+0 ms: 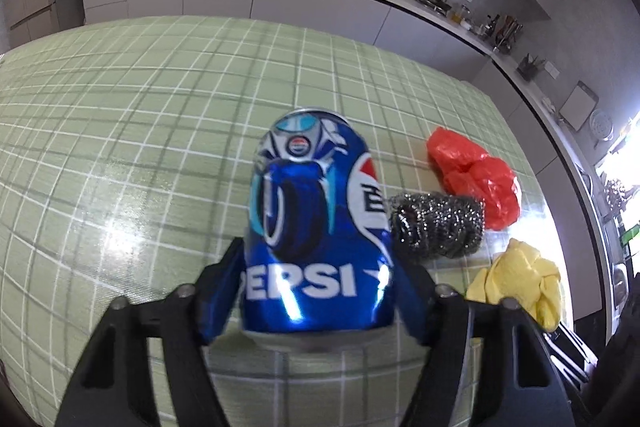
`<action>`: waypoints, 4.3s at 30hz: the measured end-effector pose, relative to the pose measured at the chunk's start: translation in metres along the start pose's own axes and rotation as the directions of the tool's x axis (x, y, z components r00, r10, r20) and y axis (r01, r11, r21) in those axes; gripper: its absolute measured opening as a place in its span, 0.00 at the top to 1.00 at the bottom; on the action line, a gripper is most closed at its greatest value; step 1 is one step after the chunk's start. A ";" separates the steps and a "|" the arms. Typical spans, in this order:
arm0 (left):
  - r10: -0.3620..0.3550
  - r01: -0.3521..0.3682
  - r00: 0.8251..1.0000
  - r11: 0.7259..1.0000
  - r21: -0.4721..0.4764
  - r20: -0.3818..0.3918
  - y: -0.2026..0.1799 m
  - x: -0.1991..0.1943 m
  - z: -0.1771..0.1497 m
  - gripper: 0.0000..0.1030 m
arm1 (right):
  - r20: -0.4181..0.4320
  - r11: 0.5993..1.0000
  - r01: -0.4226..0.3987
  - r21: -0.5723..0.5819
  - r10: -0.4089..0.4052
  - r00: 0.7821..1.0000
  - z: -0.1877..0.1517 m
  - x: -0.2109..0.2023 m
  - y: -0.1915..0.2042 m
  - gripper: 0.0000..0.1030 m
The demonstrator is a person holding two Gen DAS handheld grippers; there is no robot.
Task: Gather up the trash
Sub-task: 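Carry the Pepsi can and yellow cloth toward the black bucket, then open both tools over the black bucket to drop can and cloth, then move both tools back over the island toward the steel wool and red bag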
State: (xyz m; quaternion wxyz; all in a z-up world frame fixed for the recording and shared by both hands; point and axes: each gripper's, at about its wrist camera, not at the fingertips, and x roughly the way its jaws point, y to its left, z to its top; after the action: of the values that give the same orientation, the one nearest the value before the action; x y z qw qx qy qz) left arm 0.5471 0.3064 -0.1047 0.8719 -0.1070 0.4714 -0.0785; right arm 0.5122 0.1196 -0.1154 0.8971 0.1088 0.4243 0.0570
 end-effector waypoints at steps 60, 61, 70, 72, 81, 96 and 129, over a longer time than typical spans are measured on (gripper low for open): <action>-0.203 0.189 0.978 0.961 0.201 0.048 -0.337 -0.069 -0.194 0.35 | 0.148 0.993 0.071 0.094 -0.085 0.985 -0.101 -0.259 -0.336 0.76; -0.207 0.197 0.978 0.961 0.194 0.033 -0.354 -0.062 -0.200 0.34 | 0.141 0.993 0.083 0.090 -0.095 0.985 -0.102 -0.262 -0.356 0.76; -0.170 0.182 0.983 0.963 0.198 -0.073 -0.444 -0.008 -0.240 0.34 | 0.061 0.991 0.101 0.087 -0.107 0.992 -0.104 -0.256 -0.463 0.76; -0.145 0.164 0.984 0.968 0.190 -0.106 -0.451 0.008 -0.249 0.34 | 0.030 0.993 0.091 0.079 -0.093 0.995 -0.105 -0.244 -0.474 0.76; -0.025 0.060 0.981 0.982 0.178 -0.194 -0.453 0.062 -0.270 0.33 | -0.083 0.999 0.039 0.022 -0.037 0.996 -0.115 -0.184 -0.500 0.73; 0.034 0.003 0.982 0.981 0.194 -0.186 -0.483 0.055 -0.270 0.28 | -0.009 0.997 0.039 0.074 -0.038 0.999 -0.100 -0.197 -0.524 0.49; -0.014 0.005 0.998 0.990 0.139 0.064 -0.293 -0.133 -0.195 0.25 | 0.193 0.999 -0.043 0.014 0.040 0.980 -0.075 -0.280 -0.261 0.42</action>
State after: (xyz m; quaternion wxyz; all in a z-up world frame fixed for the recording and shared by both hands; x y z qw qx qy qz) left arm 0.3011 0.0336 -0.0251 0.8917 -0.0509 0.4357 -0.1115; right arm 0.2794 -0.1772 -0.0157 0.9316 0.1309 0.3336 0.0611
